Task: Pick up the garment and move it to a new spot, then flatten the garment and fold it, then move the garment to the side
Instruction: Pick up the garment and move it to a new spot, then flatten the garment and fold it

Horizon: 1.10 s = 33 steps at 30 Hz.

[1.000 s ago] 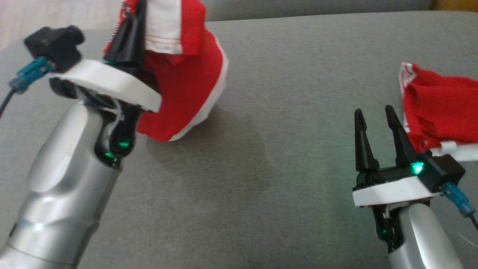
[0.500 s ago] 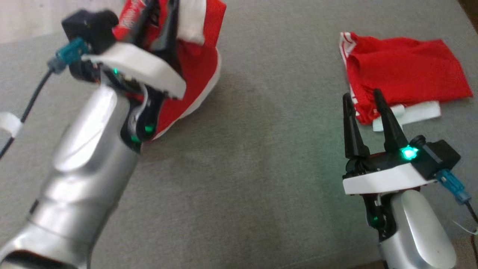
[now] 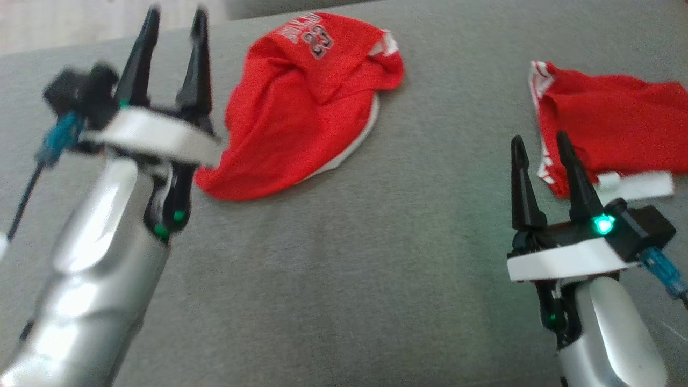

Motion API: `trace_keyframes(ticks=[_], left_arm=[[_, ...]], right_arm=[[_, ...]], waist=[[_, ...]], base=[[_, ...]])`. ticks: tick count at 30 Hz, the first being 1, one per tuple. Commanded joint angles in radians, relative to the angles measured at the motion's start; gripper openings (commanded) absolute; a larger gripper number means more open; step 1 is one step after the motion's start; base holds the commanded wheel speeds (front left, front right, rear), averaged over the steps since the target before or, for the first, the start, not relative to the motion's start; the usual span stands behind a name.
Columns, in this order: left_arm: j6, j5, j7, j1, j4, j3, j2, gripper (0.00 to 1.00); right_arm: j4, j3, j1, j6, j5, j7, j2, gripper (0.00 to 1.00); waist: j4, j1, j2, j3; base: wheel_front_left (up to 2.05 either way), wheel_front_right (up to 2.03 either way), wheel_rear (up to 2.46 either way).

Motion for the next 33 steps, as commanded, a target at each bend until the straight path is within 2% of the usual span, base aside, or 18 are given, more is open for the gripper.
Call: trace_keyframes(ticks=[1, 6, 12, 16, 22, 29, 33], left_arm=[[0.003, -0.005, -0.015, -0.006, -0.035, 0.047, 0.047, 1.00], [0.014, -0.004, -0.062, 0.157, -0.097, 0.058, 0.074, 1.00], [0.061, 0.009, -0.090, 0.387, -0.174, 0.093, 0.028, 1.00], [0.100, 0.109, -0.091, 0.495, -0.249, 0.170, -0.030, 1.00], [0.064, 0.209, -0.092, 0.569, -0.290, 0.244, -0.122, 1.00], [0.001, 0.268, -0.092, 0.560, -0.261, 0.274, -0.174, 1.00], [-0.025, 0.286, -0.092, 0.550, -0.243, 0.283, -0.203, 1.00]], right_arm=[[-0.026, 0.017, 0.008, -0.001, -0.008, -0.011, -0.003, 1.00], [-0.014, -0.006, 0.035, -0.001, -0.029, -0.011, -0.003, 1.00], [-0.010, -0.023, 0.066, -0.001, -0.036, -0.011, -0.003, 1.00], [-0.011, -0.022, 0.078, -0.001, -0.036, -0.011, -0.003, 1.00], [-0.010, -0.021, 0.077, -0.001, -0.043, -0.011, -0.003, 1.00], [0.021, -0.009, 0.034, -0.001, -0.090, -0.009, -0.003, 1.00], [0.085, -0.005, -0.028, -0.001, -0.119, 0.042, -0.003, 1.00]], waist=[[0.043, -0.0001, 0.0000, -0.030], [0.106, -0.0001, 0.0000, -0.066], [0.145, -0.0001, 0.0000, -0.098], [0.153, -0.0001, 0.0000, -0.104], [0.161, -0.0001, 0.0000, -0.101], [0.184, -0.0001, 0.0000, -0.074], [0.207, -0.0001, 0.0000, -0.049]], base=[[0.00, 0.00, 0.00], [0.00, 0.00, 0.00], [0.00, 0.00, 0.00], [0.00, 0.00, 0.00], [0.00, 0.00, 0.00], [0.00, 0.00, 0.00], [0.00, 0.00, 0.00]])
